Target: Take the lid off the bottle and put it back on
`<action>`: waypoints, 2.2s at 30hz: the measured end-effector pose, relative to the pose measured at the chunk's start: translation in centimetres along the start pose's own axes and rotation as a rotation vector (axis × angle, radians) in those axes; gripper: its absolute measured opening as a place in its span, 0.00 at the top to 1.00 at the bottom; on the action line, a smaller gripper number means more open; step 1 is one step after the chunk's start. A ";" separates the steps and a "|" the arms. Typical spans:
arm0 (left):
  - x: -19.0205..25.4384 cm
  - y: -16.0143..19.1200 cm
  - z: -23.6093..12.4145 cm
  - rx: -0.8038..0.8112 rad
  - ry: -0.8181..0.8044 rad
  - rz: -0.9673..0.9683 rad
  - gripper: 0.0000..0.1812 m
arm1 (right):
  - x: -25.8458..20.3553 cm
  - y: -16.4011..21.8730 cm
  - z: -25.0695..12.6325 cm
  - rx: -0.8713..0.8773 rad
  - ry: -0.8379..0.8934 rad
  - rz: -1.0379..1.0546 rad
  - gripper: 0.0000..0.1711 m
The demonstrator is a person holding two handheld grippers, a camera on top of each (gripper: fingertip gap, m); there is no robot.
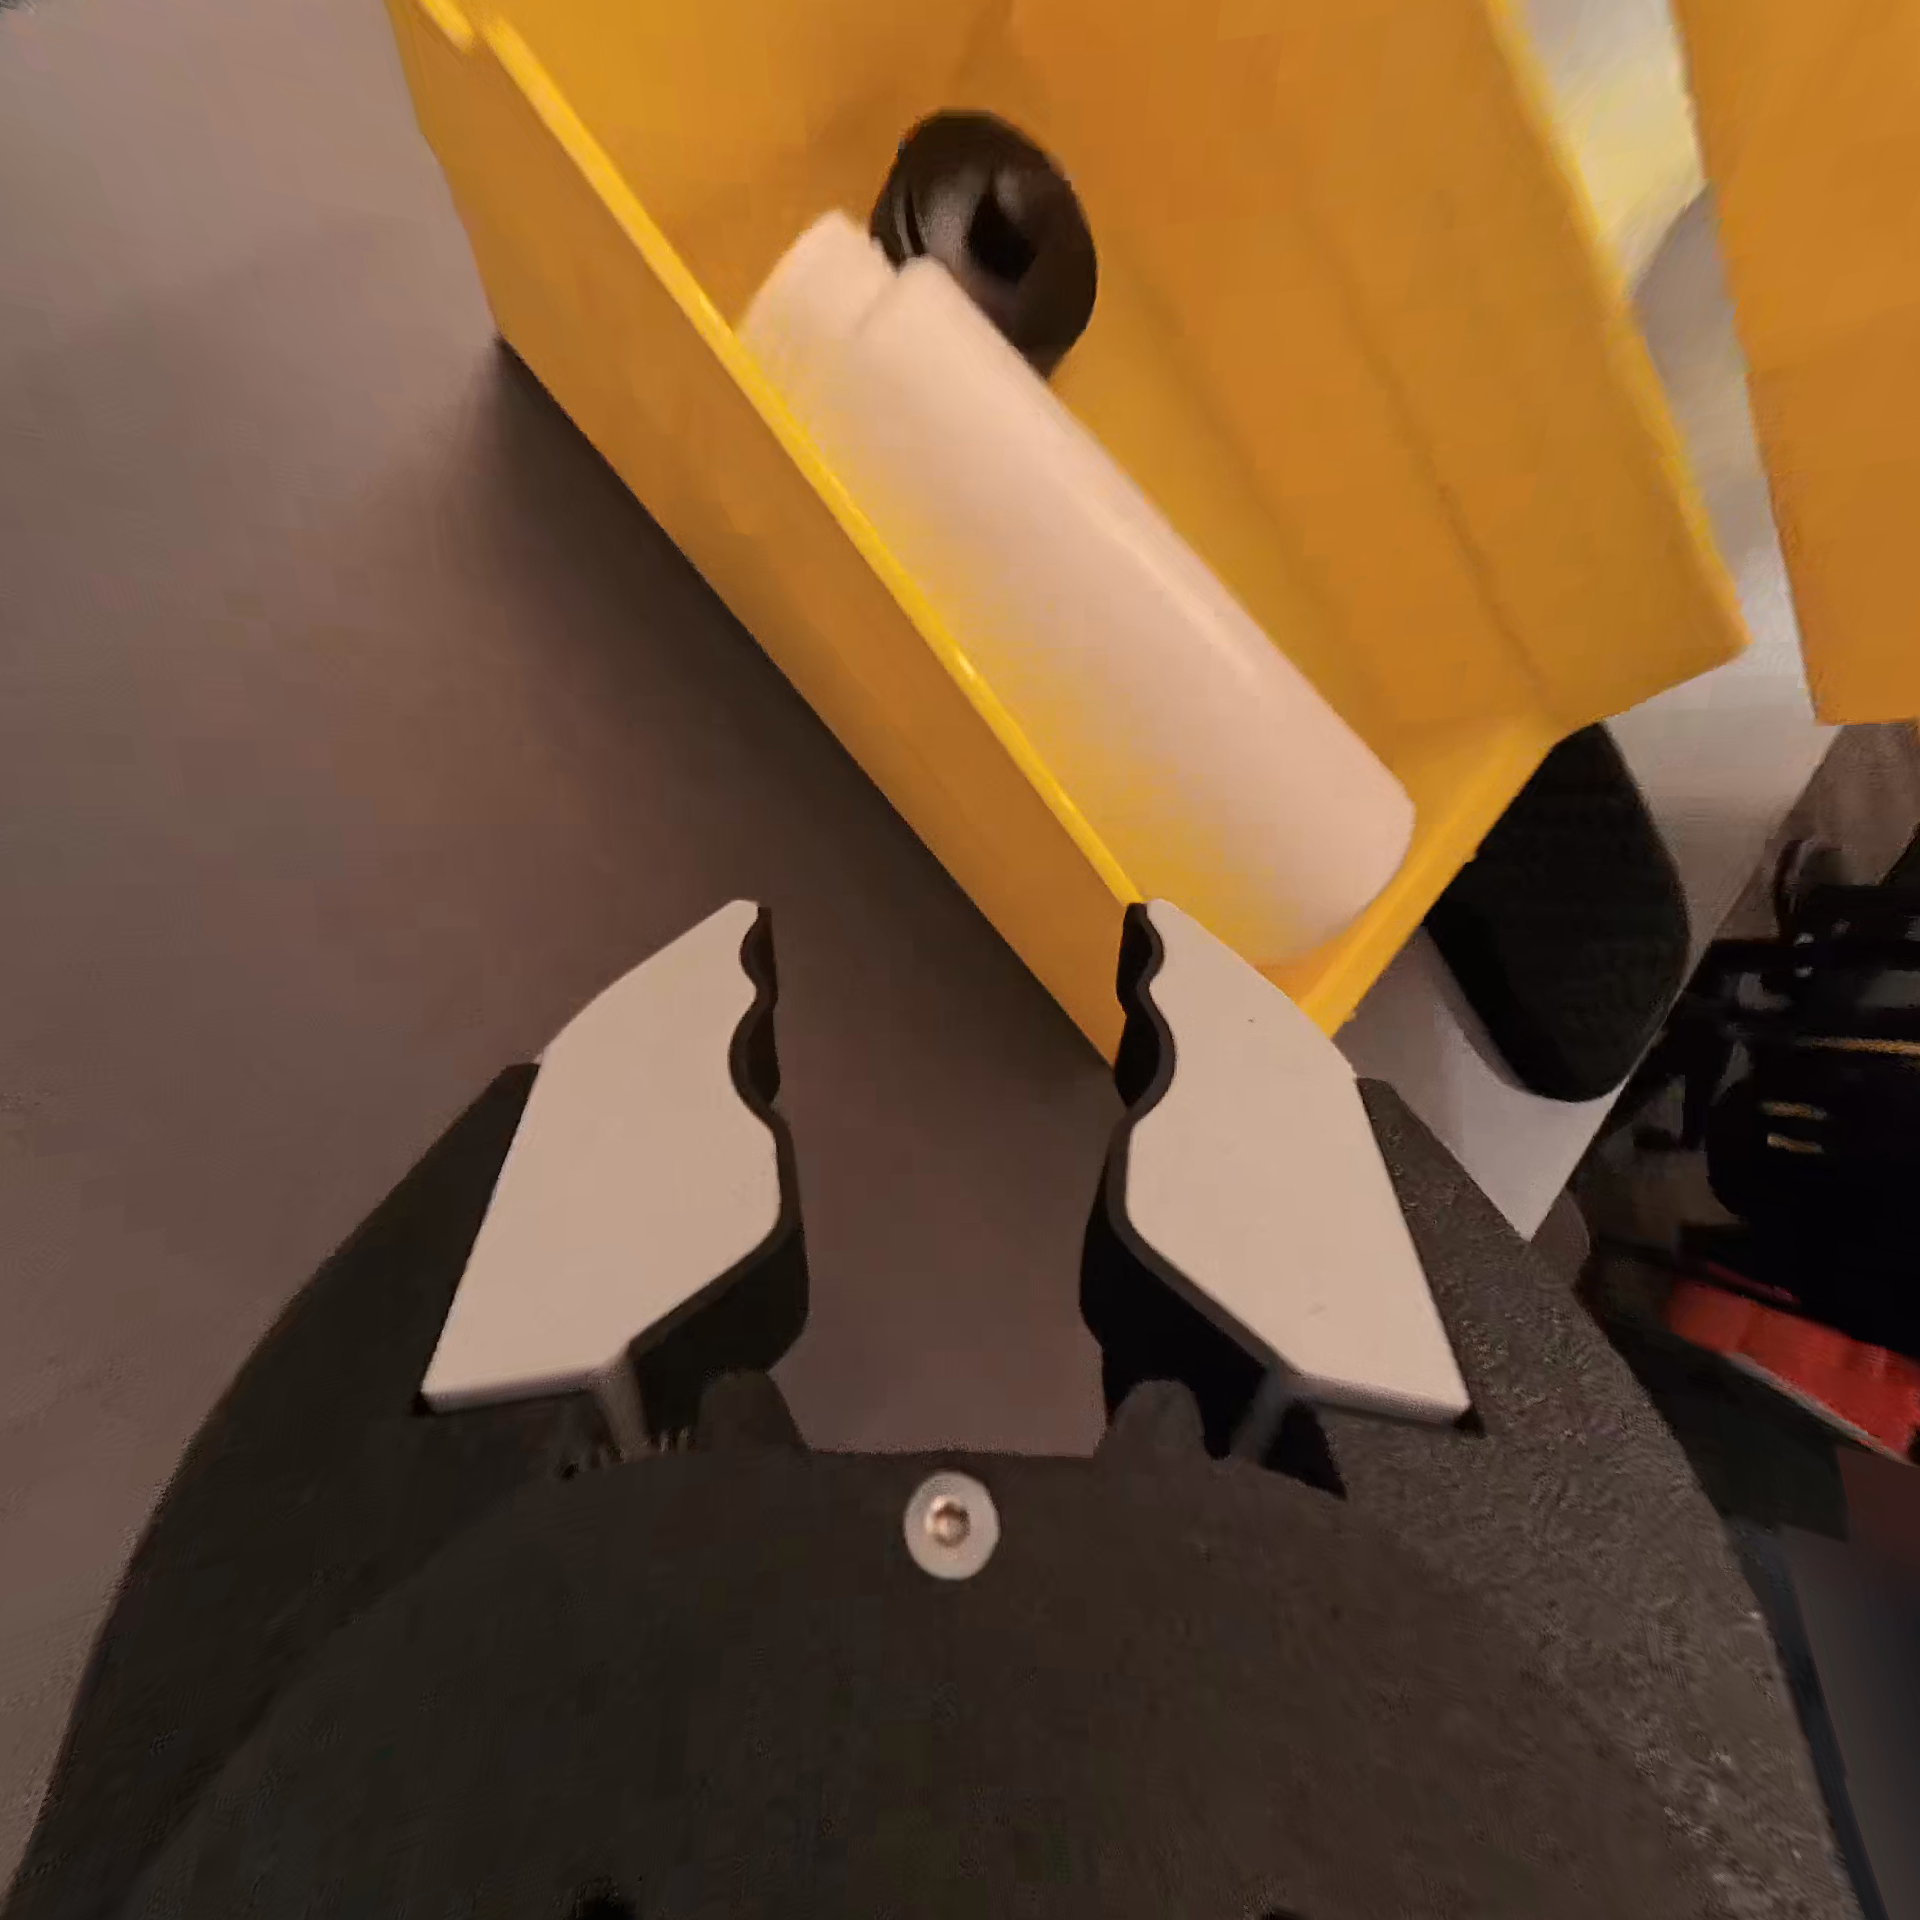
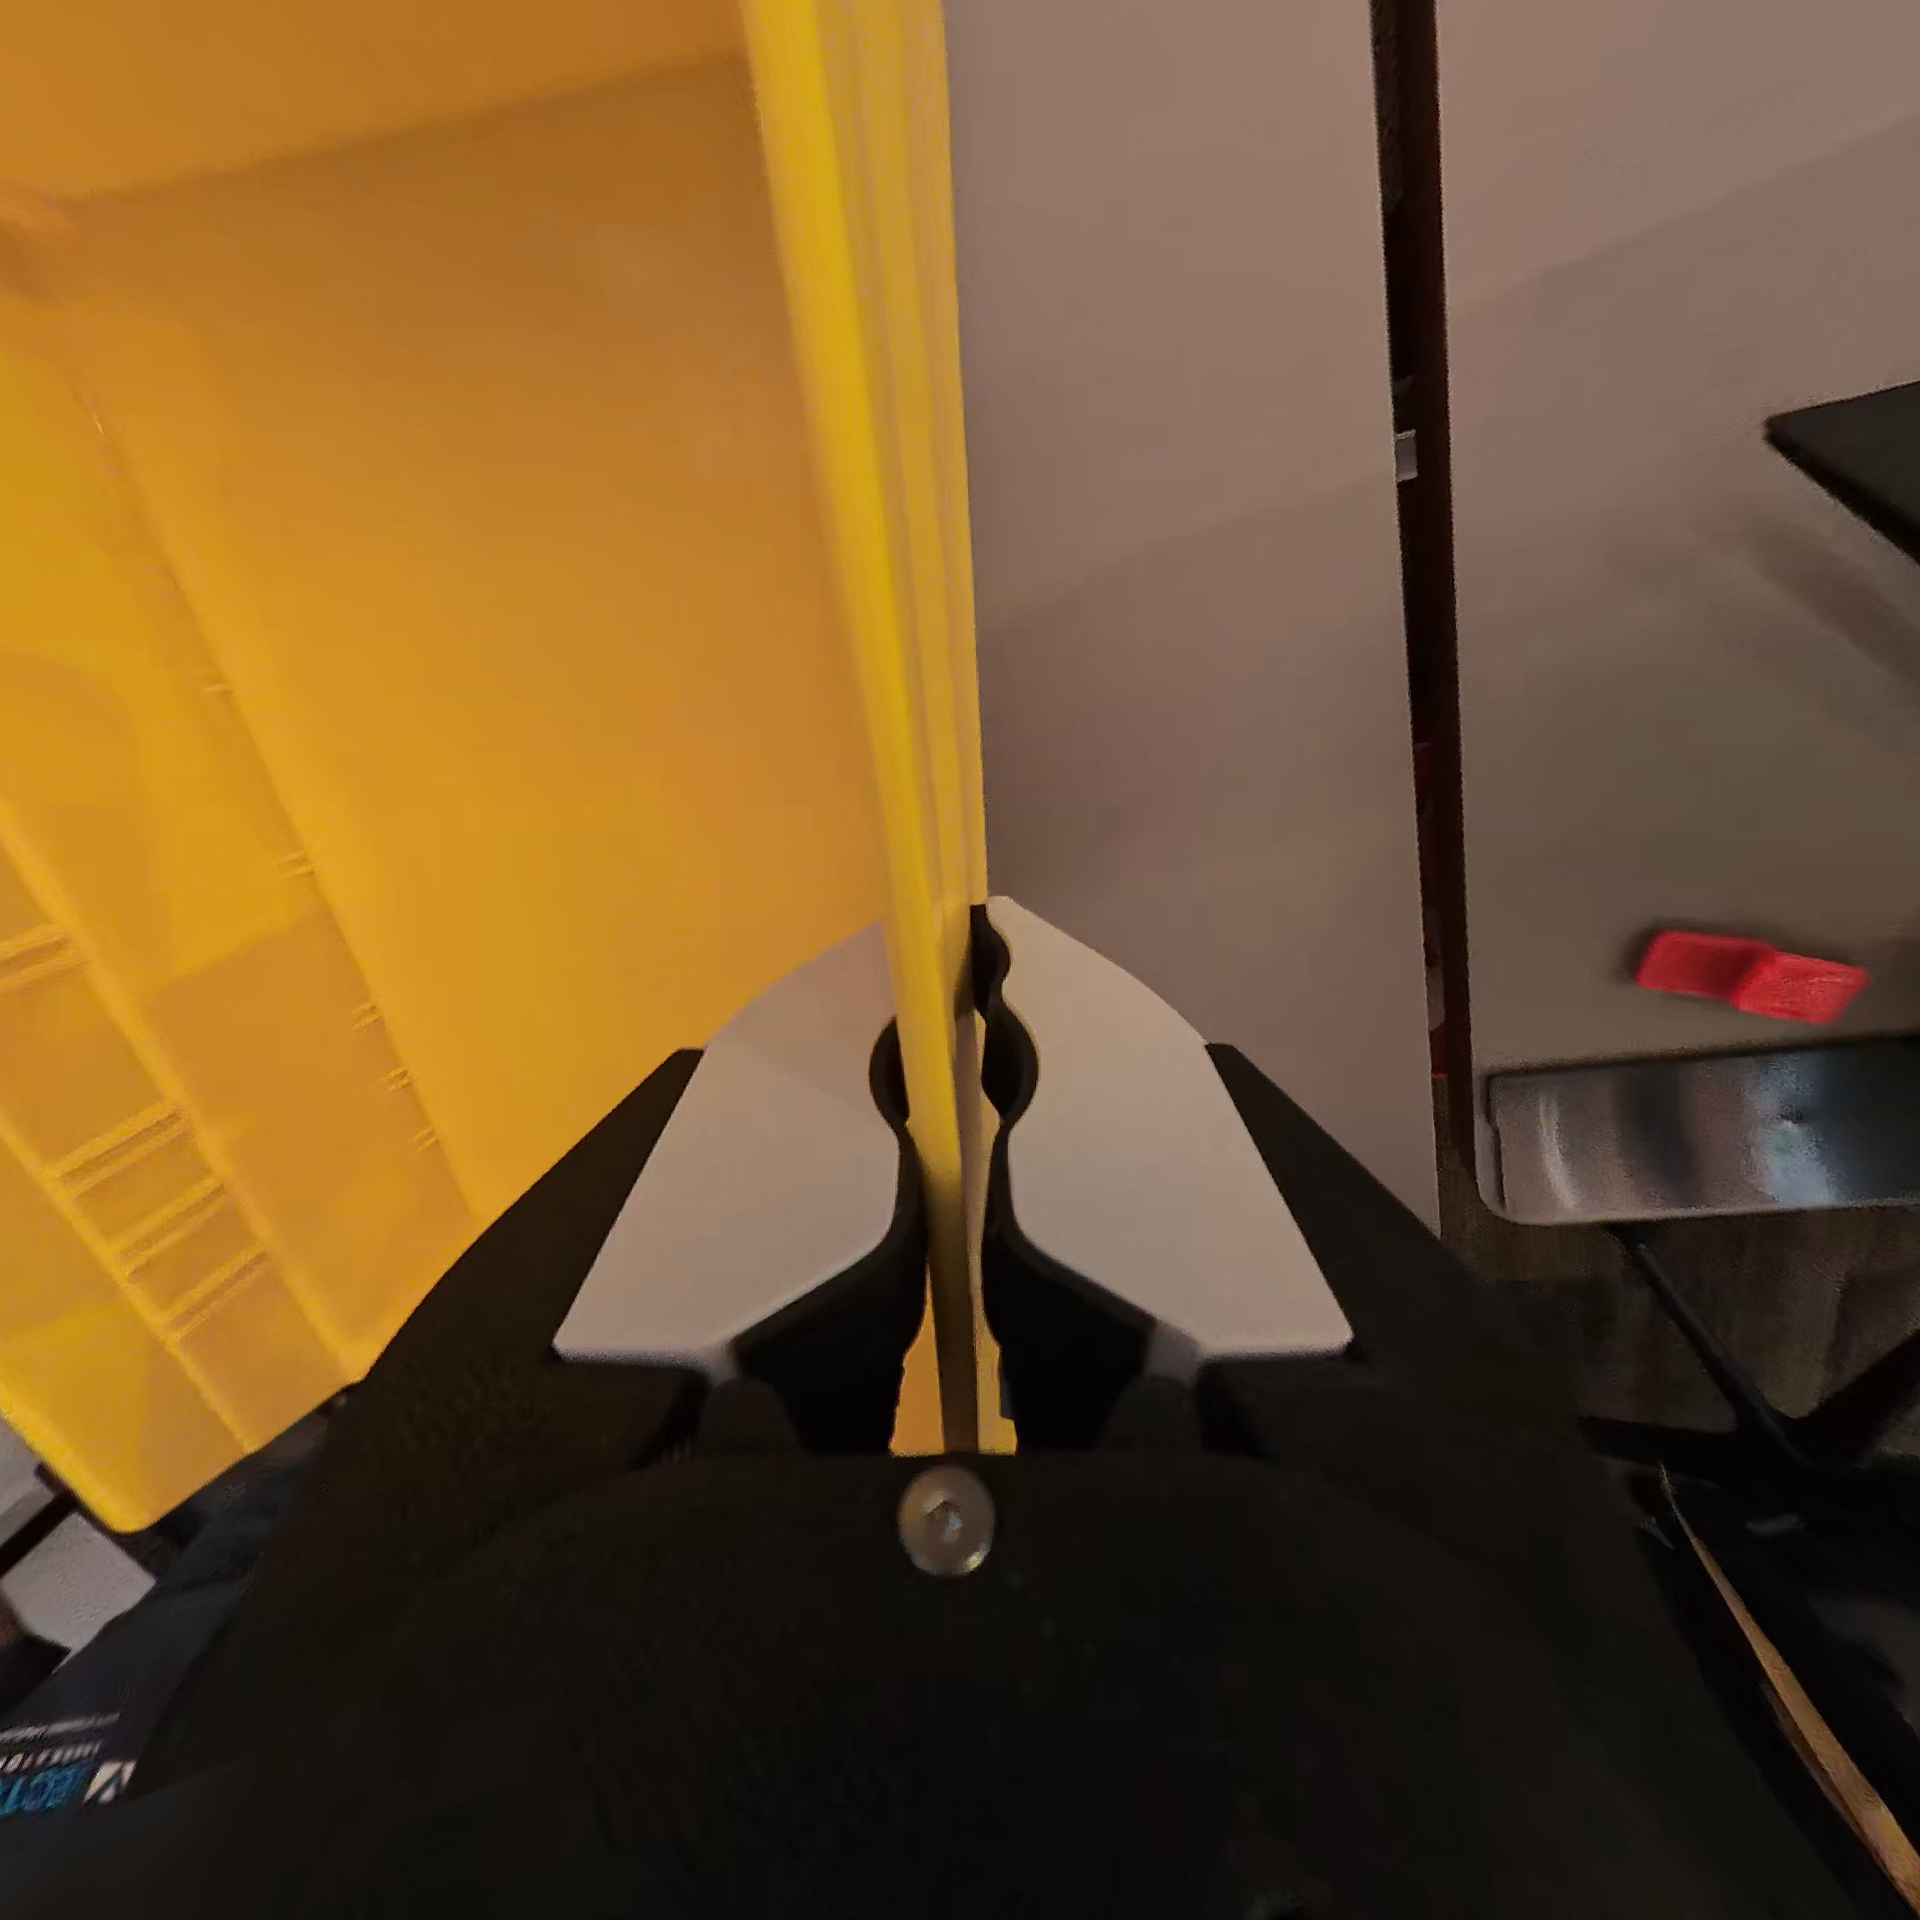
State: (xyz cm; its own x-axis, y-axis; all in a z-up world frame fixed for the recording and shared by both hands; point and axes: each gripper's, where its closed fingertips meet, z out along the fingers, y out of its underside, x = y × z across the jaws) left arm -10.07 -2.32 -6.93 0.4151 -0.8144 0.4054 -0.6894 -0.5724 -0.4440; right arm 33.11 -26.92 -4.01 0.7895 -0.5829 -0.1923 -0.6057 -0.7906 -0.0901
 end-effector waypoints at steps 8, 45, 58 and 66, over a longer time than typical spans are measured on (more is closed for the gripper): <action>1.8 0.1 4.4 -0.327 -0.032 -0.102 0.82 | 0.7 -0.6 5.1 -0.030 0.024 -0.025 0.96; -24.8 14.6 -17.5 -0.247 -0.371 -0.548 0.98 | -17.3 -4.3 13.2 -0.041 -0.039 -0.143 0.96; -26.9 15.2 -19.1 -0.180 -0.380 -0.573 0.97 | -16.7 -4.9 13.2 -0.015 -0.047 -0.158 0.95; -25.2 11.3 -23.5 0.103 -0.316 -0.439 0.89 | -17.7 -7.5 6.4 0.333 -0.073 -0.273 0.83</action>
State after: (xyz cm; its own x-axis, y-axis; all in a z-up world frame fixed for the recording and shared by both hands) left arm -42.29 13.97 -3.42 0.8200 -0.4765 0.3172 -0.3560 -0.8585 -0.3691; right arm 23.00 -9.48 -6.19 0.9231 -0.3368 -0.1856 -0.3845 -0.8031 -0.4551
